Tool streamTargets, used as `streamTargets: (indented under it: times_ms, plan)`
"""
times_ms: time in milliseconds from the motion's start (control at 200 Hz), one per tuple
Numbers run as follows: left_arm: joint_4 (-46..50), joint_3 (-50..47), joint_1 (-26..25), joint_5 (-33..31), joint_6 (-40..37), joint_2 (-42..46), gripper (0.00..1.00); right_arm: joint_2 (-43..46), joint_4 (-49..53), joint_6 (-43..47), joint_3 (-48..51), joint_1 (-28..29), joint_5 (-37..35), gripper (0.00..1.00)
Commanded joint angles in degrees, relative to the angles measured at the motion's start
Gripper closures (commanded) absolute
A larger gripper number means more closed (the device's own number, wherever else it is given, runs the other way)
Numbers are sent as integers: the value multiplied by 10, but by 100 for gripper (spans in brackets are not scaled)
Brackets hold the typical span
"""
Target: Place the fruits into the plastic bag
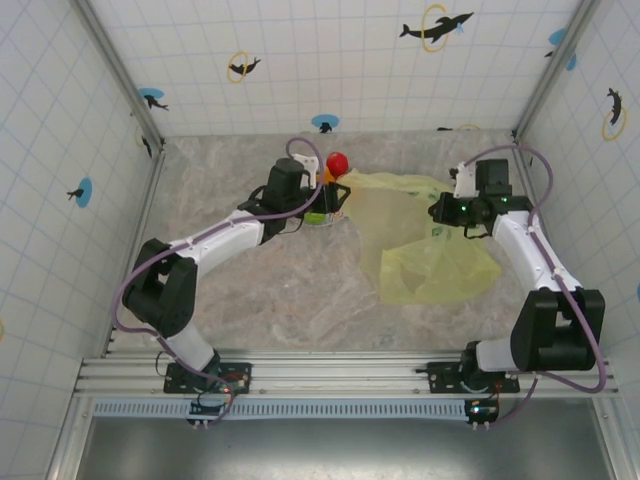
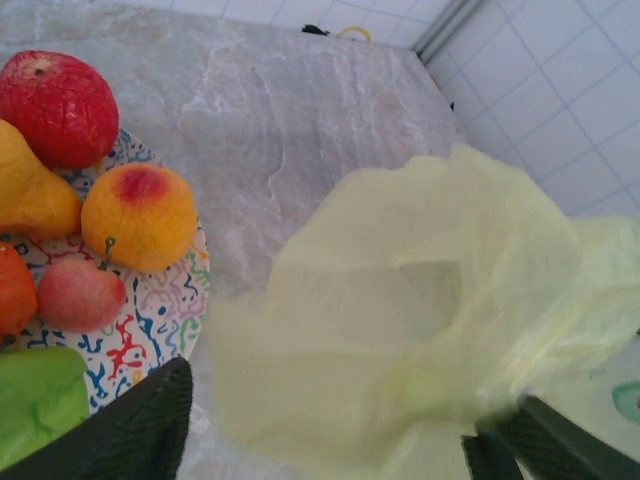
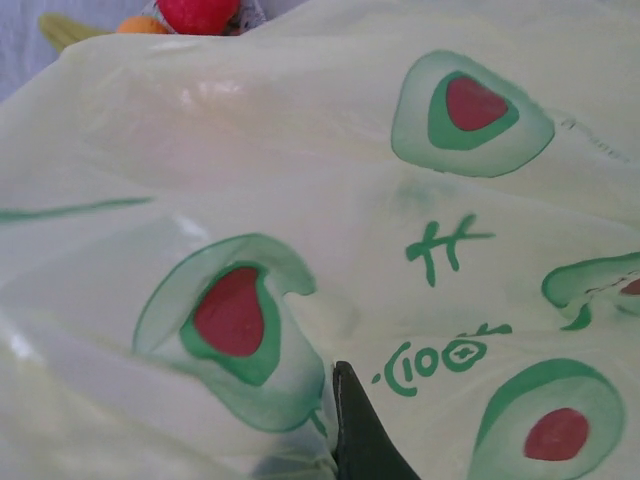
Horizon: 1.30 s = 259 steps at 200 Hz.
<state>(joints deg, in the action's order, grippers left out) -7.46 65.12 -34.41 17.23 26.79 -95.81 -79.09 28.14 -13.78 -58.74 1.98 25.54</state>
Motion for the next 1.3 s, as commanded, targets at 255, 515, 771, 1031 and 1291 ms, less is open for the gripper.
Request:
streamTargets:
  times_ms: [255,515,771,1031,1291]
  plan:
    - [-21,-63,45,105,32,75,17,29,-218,-244,98,-13,8,100]
    - [88,-71,75,-37,1,92,21,4,-186,-208,77,-13,4,100]
    - [160,-18,73,-100,-26,15,21,-3,-175,-176,75,-13,7,100]
    - [151,28,66,-72,-35,-73,9,-10,-185,-160,79,-13,24,100]
    - [158,78,64,-69,-39,-143,6,-13,-194,-157,86,-14,41,100]
